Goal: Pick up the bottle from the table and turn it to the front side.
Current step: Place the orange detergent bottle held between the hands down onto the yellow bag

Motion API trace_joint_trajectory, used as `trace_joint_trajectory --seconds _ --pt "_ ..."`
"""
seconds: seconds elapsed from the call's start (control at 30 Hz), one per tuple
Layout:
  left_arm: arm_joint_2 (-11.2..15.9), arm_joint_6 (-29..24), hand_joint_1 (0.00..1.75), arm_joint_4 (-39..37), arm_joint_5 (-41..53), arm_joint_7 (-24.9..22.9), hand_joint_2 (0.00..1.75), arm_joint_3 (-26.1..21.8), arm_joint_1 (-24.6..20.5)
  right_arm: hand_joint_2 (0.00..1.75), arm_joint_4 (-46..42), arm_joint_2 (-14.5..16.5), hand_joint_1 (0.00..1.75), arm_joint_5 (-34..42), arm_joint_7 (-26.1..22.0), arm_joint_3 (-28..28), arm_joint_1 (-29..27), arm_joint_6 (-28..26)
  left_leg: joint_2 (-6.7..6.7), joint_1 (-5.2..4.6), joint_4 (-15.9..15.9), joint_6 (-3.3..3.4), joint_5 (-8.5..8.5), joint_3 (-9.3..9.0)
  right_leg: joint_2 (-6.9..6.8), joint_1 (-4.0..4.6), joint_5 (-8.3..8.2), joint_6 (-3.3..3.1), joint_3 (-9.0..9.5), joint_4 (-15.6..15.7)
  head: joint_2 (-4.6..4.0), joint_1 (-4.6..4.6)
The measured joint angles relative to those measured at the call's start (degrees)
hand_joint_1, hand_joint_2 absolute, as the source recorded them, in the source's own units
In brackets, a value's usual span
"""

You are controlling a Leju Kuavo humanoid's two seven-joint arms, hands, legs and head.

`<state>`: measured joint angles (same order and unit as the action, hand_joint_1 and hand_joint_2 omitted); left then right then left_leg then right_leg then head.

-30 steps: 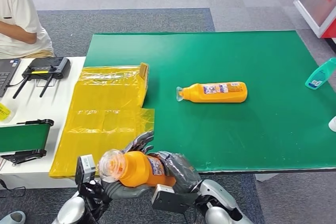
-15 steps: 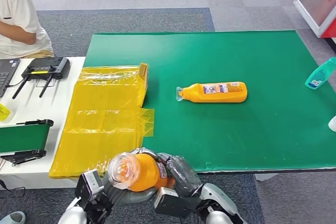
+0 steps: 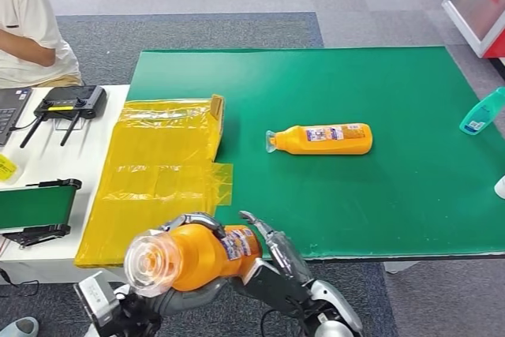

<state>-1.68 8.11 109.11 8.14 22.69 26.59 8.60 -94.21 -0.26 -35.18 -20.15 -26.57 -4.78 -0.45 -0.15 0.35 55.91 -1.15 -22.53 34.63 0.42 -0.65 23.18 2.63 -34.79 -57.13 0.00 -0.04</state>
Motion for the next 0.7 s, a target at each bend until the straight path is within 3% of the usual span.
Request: trace_joint_trajectory --seconds 0.3,0.47,0.6,0.7 --pt "-6.30 -20.62 1.75 8.72 30.83 -0.50 1.75 -7.96 3.40 1.75 -6.08 5.62 0.00 1.99 1.58 10.02 -4.46 -0.73 0.02 0.00 0.00 -0.03 -0.01 0.01 0.04 0.03 0.01 -0.04 -0.06 0.00 0.00 -0.04" --pt "-7.59 -27.01 1.75 10.52 44.69 -2.83 1.75 -11.30 3.88 1.75 -8.31 7.31 0.00 3.01 0.89 13.14 -5.75 0.72 0.02 0.01 0.00 -0.02 -0.02 0.01 0.03 0.04 0.03 -0.04 -0.06 0.00 0.00 -0.02" --pt "-7.64 -28.63 1.75 8.88 56.31 -6.57 1.75 -14.63 1.81 1.75 -8.37 7.82 0.00 4.42 -0.18 14.63 -5.58 1.85 0.02 0.00 0.00 -0.01 -0.01 0.00 0.03 0.01 0.00 -0.02 -0.05 0.00 0.00 -0.03" --pt "-6.56 -24.08 1.75 5.05 56.10 -7.58 1.75 -16.69 -0.86 1.75 -8.08 7.88 0.00 4.97 -1.83 15.06 -4.97 2.83 0.02 0.00 0.00 -0.01 0.04 0.00 0.03 0.01 -0.05 -0.01 -0.05 0.00 0.00 -0.02"
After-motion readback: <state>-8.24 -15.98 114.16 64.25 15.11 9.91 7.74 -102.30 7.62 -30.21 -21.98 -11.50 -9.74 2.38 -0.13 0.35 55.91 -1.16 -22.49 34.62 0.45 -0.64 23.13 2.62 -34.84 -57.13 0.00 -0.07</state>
